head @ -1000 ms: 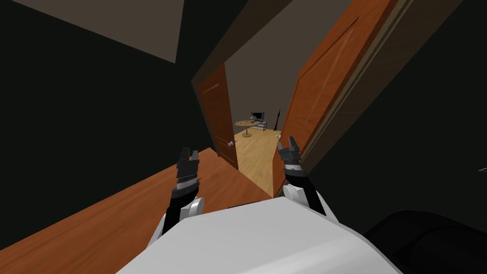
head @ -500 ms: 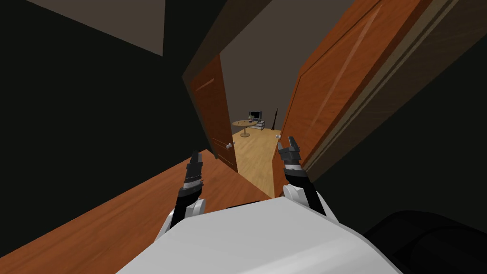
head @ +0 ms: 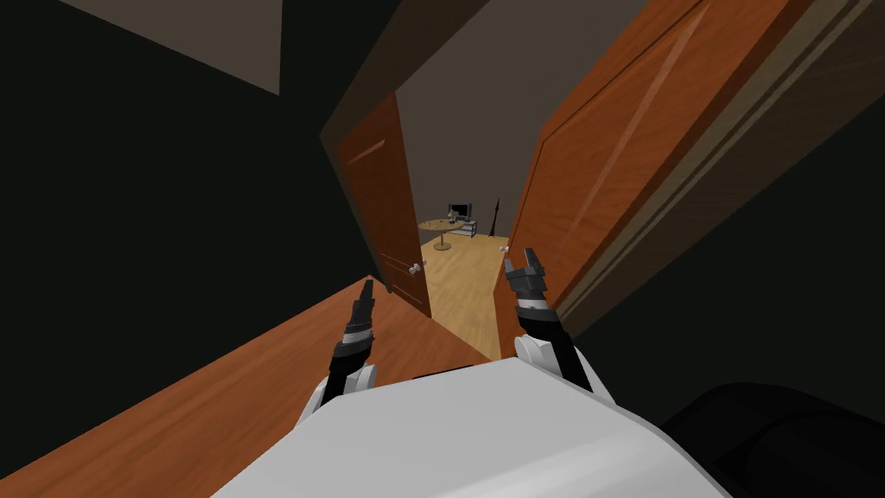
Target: Push the door open
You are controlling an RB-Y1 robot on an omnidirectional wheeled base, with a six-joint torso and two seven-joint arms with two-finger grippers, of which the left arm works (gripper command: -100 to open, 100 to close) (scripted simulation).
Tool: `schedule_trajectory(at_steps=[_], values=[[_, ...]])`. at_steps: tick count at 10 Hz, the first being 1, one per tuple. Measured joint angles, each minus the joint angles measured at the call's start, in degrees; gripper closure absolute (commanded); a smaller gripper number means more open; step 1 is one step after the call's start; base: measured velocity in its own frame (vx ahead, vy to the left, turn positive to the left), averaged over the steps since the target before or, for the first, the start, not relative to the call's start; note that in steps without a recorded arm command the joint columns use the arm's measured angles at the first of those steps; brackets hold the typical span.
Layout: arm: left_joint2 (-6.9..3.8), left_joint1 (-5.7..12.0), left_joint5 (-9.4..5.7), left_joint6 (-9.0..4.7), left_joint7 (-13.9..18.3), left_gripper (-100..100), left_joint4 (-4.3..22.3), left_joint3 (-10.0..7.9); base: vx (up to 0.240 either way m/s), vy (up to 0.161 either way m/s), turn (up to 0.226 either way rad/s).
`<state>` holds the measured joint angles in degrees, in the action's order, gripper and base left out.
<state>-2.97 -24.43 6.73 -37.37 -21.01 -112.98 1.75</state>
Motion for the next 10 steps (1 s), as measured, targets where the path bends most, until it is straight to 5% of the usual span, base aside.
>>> schedule_trajectory(at_steps=[10], values=[[-1.85,1.67,5.40,-3.54,-13.1,-100,14.4,0.31,0.088,0.081,-0.111]])
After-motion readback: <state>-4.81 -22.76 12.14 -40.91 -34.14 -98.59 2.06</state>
